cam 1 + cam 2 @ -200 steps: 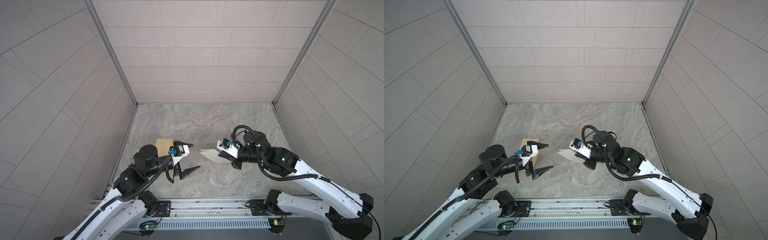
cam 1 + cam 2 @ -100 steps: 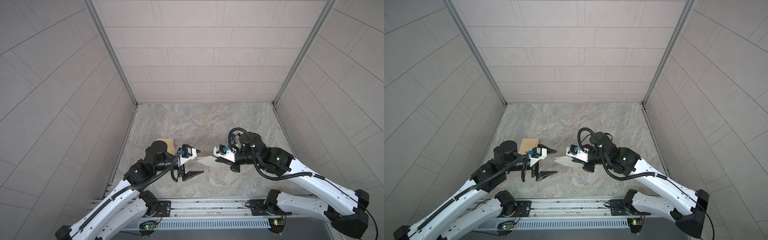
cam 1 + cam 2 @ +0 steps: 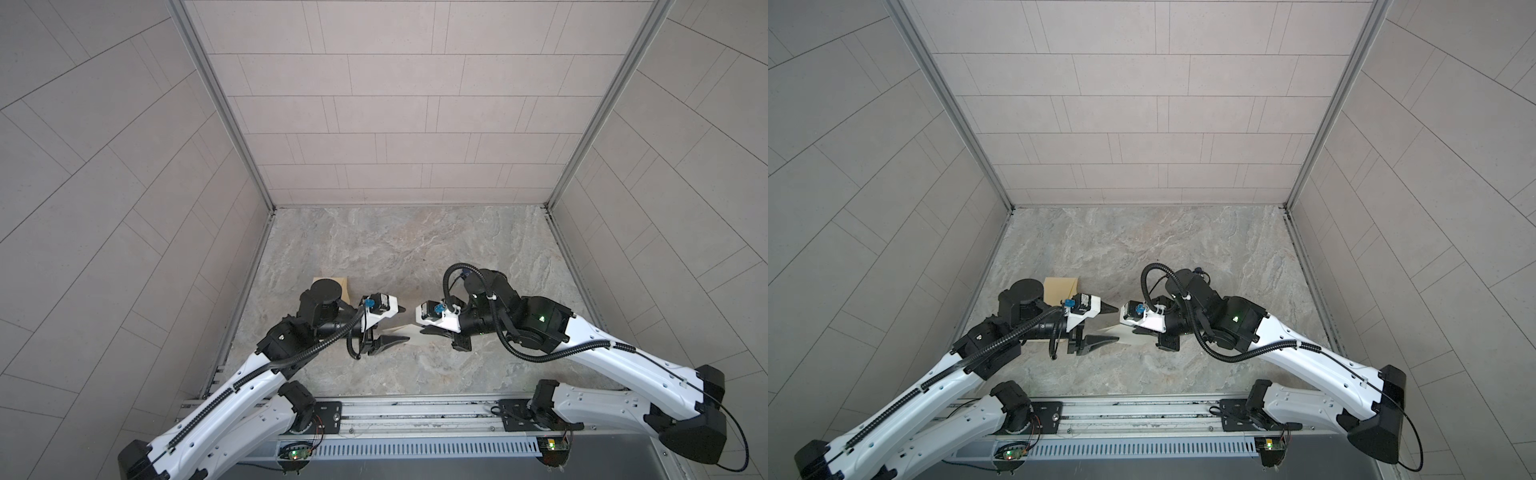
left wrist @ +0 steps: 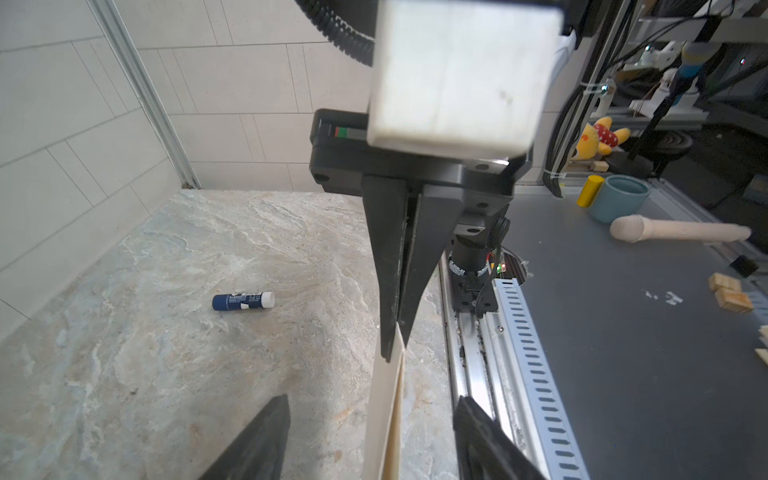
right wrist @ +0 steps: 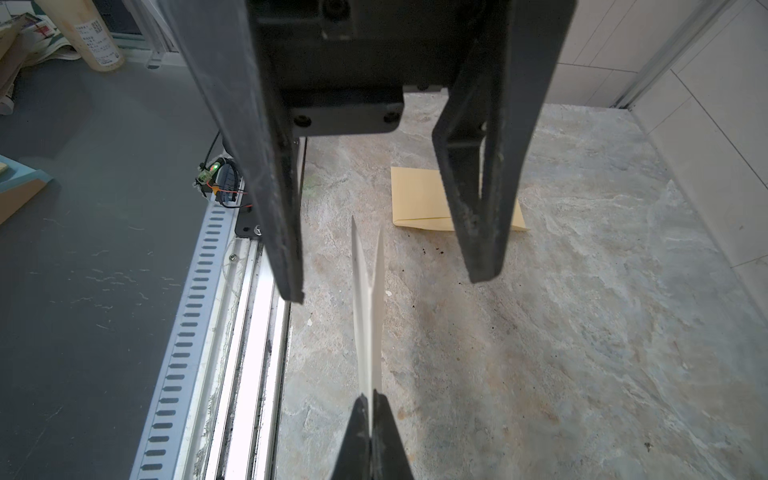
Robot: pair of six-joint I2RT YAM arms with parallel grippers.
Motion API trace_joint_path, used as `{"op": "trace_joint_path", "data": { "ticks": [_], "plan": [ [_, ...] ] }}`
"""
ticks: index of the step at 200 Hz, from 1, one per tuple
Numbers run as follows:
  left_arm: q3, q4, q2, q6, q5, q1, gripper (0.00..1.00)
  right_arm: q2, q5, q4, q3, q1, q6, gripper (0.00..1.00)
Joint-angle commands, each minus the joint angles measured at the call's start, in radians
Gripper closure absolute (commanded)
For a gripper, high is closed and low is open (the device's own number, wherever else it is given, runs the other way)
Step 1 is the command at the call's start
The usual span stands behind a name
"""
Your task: Place the letter into the envelope and seal it
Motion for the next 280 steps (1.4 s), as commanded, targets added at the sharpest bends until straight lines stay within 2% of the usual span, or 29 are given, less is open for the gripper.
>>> {"op": "trace_joint_path", "data": {
  "ticks": [1,31,75,97,131,150,158,182,210,280],
  "plan": [
    [-0.013,0.039,-0.008,-0.002,0.042,0.004,0.40,0.009,-0.011,0.038,0.025,0.015,-0.004,1.00],
    [-0.016,0.041,-0.009,-0.002,0.051,0.005,0.60,0.020,-0.003,0.036,0.040,0.025,-0.004,1.00],
    [-0.019,0.039,-0.011,-0.002,0.048,0.004,0.80,0.006,0.003,0.044,0.035,0.030,-0.002,1.00],
    [-0.022,0.041,-0.011,-0.002,0.049,0.004,0.87,-0.001,0.002,0.055,0.028,0.031,-0.003,1.00],
    [-0.023,0.047,-0.008,-0.006,0.052,0.004,0.89,-0.003,0.002,0.070,0.021,0.032,0.003,1.00],
    [-0.024,0.050,-0.009,-0.009,0.055,0.005,0.94,-0.004,0.002,0.069,0.022,0.033,0.006,1.00],
    [-0.024,0.053,-0.009,-0.010,0.054,0.005,1.00,-0.006,0.002,0.070,0.023,0.033,0.007,1.00],
    [-0.023,0.054,-0.014,-0.011,0.058,0.004,1.00,-0.009,0.017,0.064,0.024,0.034,0.007,1.00],
    [-0.036,0.088,-0.038,-0.025,0.040,0.004,1.00,-0.025,0.062,0.068,0.008,0.035,0.015,0.92],
    [-0.083,0.190,-0.115,-0.056,-0.023,0.012,1.00,-0.033,0.147,0.059,-0.048,0.024,0.029,0.95]
  ]
}}
